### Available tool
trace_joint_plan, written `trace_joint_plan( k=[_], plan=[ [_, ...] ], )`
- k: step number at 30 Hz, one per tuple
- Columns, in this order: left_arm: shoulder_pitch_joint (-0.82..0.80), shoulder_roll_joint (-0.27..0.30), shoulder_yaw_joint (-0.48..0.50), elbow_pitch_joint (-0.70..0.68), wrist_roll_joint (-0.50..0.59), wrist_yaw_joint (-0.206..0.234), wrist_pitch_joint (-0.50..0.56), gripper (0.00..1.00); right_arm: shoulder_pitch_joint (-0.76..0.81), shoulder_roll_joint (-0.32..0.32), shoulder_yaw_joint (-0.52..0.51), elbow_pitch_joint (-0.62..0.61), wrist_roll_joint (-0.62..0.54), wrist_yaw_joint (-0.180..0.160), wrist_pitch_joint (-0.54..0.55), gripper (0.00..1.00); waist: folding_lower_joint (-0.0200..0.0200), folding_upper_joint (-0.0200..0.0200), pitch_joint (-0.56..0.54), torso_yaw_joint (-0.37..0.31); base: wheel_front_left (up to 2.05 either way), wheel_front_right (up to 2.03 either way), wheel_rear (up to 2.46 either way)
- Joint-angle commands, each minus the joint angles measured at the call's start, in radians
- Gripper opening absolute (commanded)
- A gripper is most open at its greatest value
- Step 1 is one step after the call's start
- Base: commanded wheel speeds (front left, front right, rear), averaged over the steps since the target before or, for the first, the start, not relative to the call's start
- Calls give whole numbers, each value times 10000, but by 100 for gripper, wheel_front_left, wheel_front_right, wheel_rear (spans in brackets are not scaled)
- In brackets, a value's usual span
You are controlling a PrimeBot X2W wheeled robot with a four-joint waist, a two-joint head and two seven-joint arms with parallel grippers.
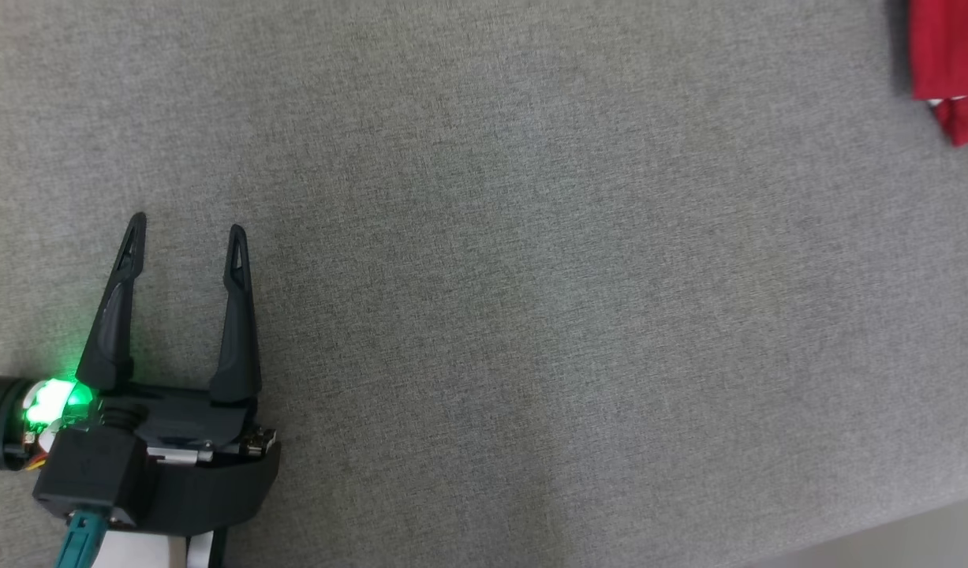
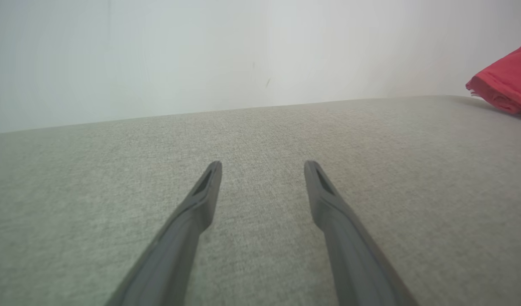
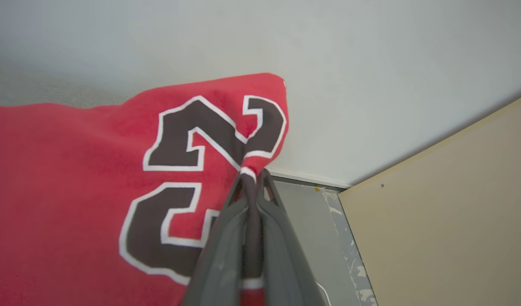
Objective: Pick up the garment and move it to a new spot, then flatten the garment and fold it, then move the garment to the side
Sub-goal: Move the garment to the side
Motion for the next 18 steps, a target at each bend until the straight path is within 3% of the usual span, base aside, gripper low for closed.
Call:
trace_joint_plan(
  k=[1,8,9,10,18],
  plan=[
    [-215,2,-106,265,67,-49,-5,100,-369,7,66,538,-166,-30,-86,0,2,1,229,-16,0,0,0],
    [-271,23,-170,364,53,-4,15,100,-1072,259,135,2295,-456,-30,-148,0,2,1,440,270,0,0,0],
    [-288,23,-173,383,44,7,15,100,-1210,294,140,2531,-573,-30,-269,13,2,1,461,322,0,0,0],
    [-306,29,-161,399,40,29,15,100,-1303,347,161,2815,-677,-30,-310,100,2,1,478,365,0,0,0],
    [-175,91,25,482,-82,172,19,100,-2082,804,134,4037,-1398,-30,-1349,100,2,1,166,551,0,0,0]
  ],
)
